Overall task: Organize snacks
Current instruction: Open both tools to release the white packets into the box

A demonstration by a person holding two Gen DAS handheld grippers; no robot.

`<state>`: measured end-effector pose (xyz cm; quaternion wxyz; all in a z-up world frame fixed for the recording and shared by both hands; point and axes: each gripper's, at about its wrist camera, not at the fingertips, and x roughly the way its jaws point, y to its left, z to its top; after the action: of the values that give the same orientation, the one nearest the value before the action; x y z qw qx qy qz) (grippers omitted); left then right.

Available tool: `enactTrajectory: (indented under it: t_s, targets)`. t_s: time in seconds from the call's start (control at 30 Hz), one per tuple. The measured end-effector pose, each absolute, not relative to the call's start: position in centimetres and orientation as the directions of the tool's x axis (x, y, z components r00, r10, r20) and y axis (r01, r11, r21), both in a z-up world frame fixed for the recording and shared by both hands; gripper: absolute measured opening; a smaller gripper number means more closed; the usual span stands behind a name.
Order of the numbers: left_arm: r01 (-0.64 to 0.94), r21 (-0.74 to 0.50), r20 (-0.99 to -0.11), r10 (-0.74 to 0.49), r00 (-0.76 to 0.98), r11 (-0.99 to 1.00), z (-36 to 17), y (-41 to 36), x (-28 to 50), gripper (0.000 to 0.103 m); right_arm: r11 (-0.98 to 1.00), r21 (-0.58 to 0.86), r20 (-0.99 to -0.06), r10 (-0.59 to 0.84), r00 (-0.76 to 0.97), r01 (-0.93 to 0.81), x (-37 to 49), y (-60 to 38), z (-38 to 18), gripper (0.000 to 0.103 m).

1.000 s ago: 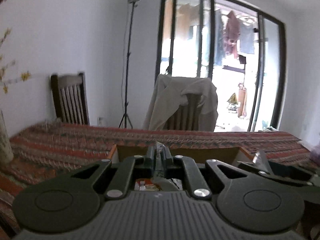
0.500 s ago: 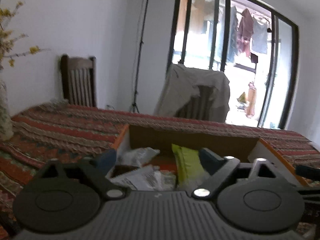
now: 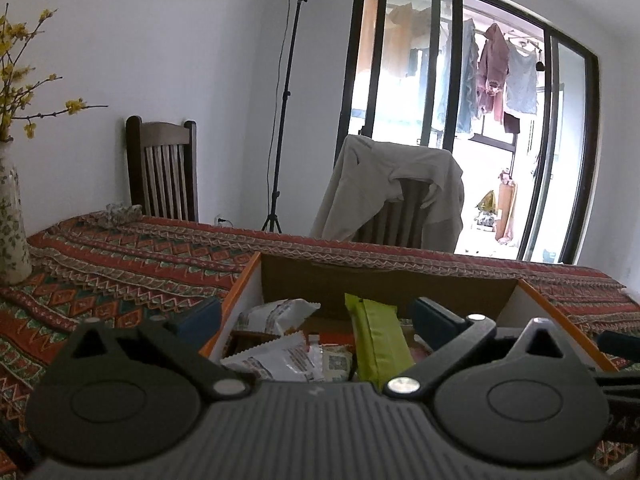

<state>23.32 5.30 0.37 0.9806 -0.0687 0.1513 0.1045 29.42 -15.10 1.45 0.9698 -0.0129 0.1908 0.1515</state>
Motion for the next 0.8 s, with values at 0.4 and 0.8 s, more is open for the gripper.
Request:
enactTrajectory:
  t_s: [0.4,0.8]
  targets:
    - [-0.228,-0.085,-0.279,0.196,0.940,0.970,1.9,4.3,22.3,0.103,0.954,0.028,-0.348,0.290,0.891,-0.300,28.7,-15.2,2.3,0.103]
    - [-0.271,-0.124,-0.303,0.224,0.926,0.954,3.4,7.1,17.4,0.103,0.961,0.020,-0.362,0.263,0.894,-0.274,25.6,-15.4,5.2,0.103]
